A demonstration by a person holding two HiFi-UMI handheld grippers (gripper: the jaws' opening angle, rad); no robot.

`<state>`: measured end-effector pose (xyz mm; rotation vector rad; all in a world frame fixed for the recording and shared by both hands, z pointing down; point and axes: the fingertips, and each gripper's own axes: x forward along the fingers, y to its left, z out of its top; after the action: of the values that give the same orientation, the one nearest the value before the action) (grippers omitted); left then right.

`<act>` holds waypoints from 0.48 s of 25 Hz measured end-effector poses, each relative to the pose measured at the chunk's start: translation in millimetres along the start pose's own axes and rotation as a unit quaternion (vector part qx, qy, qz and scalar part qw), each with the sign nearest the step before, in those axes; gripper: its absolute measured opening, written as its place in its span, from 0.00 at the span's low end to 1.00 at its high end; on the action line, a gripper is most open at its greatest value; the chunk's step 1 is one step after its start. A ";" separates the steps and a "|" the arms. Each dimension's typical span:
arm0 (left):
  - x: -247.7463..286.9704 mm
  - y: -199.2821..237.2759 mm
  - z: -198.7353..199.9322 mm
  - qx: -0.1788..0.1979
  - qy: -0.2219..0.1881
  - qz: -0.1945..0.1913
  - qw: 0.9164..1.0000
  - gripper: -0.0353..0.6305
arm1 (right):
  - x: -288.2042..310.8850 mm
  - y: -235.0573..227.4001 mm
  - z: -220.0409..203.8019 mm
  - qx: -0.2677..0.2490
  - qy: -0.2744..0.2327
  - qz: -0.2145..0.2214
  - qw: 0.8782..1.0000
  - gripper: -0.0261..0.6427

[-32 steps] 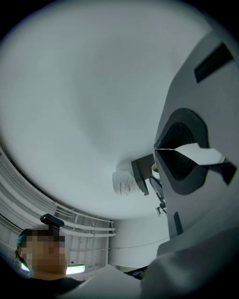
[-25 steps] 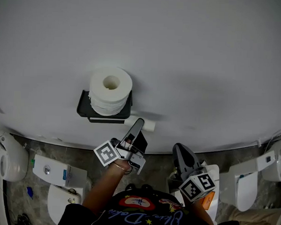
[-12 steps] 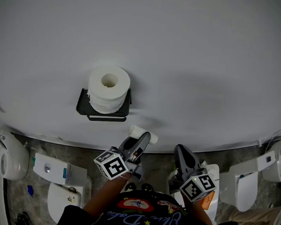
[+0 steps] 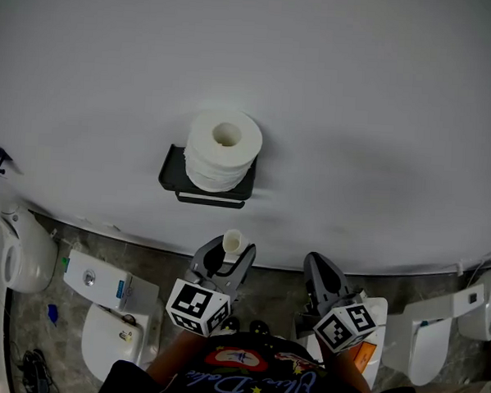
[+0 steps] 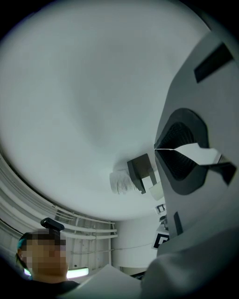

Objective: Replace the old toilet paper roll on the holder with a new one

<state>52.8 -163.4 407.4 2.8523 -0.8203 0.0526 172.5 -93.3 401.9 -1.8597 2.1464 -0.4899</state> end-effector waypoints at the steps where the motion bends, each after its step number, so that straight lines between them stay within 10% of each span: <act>1: -2.8 1.1 1.4 0.004 -0.002 0.004 1.000 0.31 | 1.9 2.3 -1.2 0.000 0.002 0.003 1.000 0.06; 8: -13.9 7.8 -0.8 0.007 0.005 0.014 1.000 0.31 | 12.9 22.0 12.2 -0.003 -0.025 0.050 0.998 0.06; 12: -18.8 12.9 -0.6 0.003 0.000 0.020 1.000 0.31 | 31.5 45.5 45.4 -0.089 -0.033 0.113 0.989 0.06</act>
<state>30.1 -164.2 408.5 2.8404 -0.8792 0.0607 145.4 -122.6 342.5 -1.6606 2.3842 -0.1913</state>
